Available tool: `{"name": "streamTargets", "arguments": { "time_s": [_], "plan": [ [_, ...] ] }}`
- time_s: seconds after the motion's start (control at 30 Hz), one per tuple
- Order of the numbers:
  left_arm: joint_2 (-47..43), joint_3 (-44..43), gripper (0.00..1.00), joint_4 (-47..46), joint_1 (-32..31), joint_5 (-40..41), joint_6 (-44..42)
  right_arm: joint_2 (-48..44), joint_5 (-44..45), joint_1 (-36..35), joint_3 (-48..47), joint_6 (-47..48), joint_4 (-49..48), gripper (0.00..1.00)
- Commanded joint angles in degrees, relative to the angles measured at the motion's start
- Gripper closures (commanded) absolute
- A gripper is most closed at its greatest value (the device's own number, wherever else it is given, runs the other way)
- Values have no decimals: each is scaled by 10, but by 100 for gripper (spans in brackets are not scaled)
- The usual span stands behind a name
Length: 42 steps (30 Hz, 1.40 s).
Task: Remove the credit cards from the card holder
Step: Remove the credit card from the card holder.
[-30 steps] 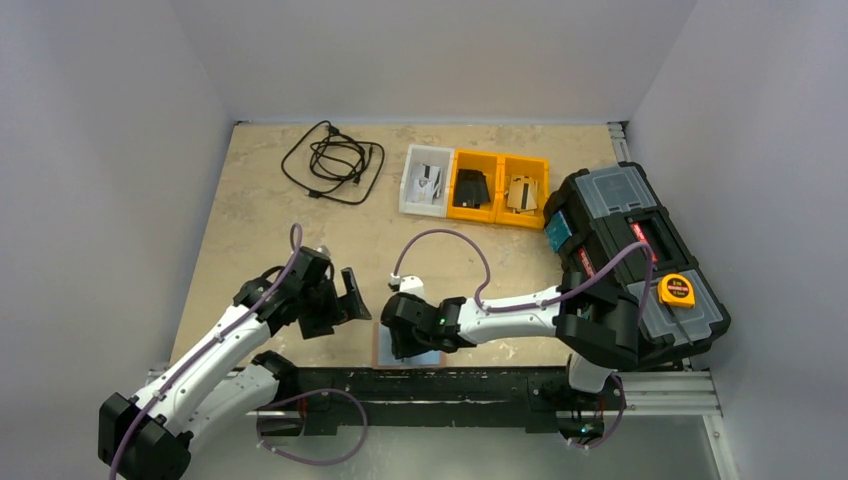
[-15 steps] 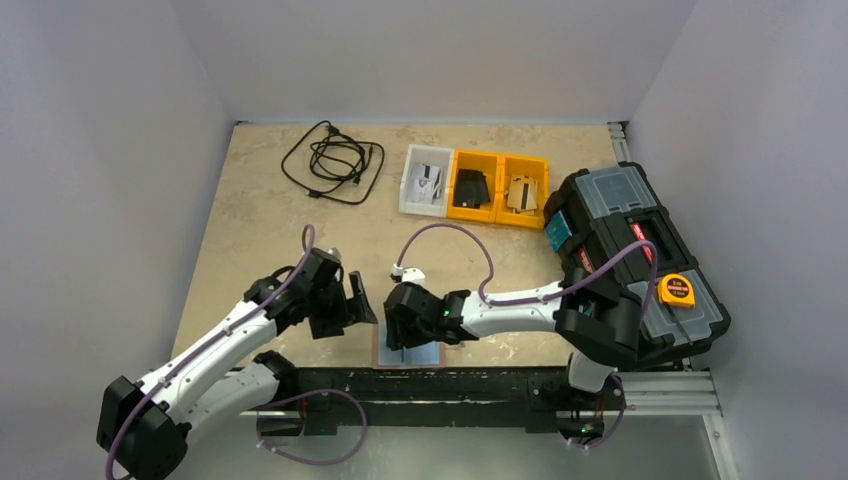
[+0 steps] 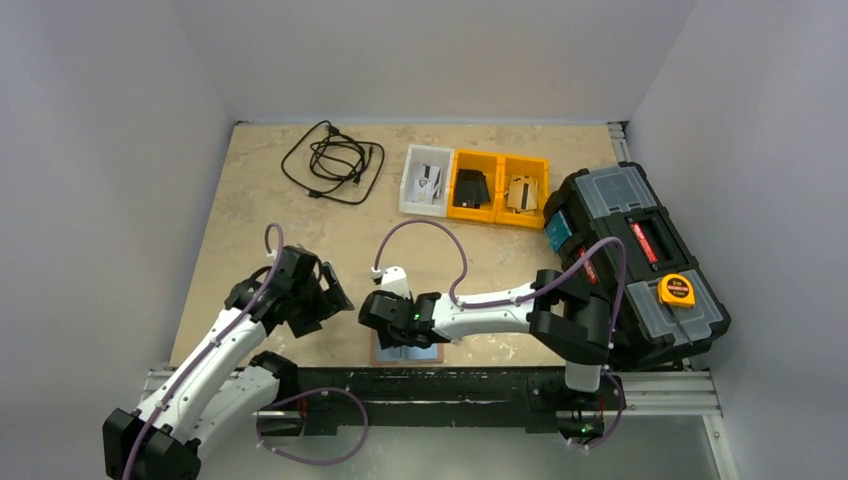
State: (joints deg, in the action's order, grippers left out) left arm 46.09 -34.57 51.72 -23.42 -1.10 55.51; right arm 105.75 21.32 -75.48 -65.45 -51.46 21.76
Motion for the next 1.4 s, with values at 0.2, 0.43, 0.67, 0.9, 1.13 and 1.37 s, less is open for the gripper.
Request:
{"name": "streamTargets", "arguments": {
  "time_s": [0.2, 0.43, 0.67, 0.9, 1.13, 1.37],
  "plan": [
    [32, -2, 23, -46, 11, -89, -43, 53, -7, 8, 65, -1, -3, 75],
    [55, 18, 34, -103, -35, -138, -50, 28, -74, 23, 140, -4, -104, 87],
    [117, 19, 51, -159, -126, -119, -19, 26, -126, 48, 177, -5, -170, 93],
    [167, 22, 60, -198, -142, -118, -27, 23, -144, 60, 202, -10, -199, 95],
    [207, 24, 62, -214, -143, -102, -36, 23, -153, 66, 214, -13, -213, 96],
    [205, 24, 63, -196, -142, -66, -41, 23, -157, 67, 218, -11, -214, 96]
  ]
}}
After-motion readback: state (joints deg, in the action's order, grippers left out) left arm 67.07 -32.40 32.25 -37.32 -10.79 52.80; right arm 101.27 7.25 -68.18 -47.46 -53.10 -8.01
